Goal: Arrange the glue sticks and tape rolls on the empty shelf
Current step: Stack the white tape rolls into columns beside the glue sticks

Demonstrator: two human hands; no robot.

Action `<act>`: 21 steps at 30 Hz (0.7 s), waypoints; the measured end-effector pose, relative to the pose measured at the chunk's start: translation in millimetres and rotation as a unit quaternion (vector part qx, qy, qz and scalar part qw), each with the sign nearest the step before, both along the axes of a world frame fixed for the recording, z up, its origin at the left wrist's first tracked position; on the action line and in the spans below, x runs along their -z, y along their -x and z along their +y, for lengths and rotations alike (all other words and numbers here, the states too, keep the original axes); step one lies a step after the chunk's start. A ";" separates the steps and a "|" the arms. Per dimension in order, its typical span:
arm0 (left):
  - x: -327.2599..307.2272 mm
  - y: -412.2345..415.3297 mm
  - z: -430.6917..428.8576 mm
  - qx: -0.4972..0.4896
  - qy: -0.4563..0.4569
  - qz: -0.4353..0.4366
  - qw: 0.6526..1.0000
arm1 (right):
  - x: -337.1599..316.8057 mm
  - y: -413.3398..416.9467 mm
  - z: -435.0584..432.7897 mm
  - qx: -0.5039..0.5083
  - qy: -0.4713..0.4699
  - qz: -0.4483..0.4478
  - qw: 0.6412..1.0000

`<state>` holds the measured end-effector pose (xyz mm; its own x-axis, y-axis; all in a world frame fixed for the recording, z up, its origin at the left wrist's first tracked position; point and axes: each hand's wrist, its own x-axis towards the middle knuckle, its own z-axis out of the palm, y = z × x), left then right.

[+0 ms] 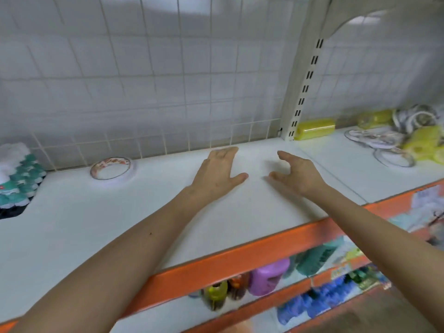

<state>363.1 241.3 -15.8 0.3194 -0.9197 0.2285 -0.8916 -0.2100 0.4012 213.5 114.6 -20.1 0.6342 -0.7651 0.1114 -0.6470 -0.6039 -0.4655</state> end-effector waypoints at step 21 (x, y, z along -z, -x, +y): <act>24.2 168.7 -263.2 0.190 0.016 0.004 0.982 | 13.7 212.4 -199.6 0.154 0.044 0.013 0.987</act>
<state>194.4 -22.0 -40.1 -0.0442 -0.9649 0.2587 -0.9002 0.1508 0.4086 1.1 -85.0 -33.8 0.3759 -0.9104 0.1727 -0.8178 -0.4136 -0.4002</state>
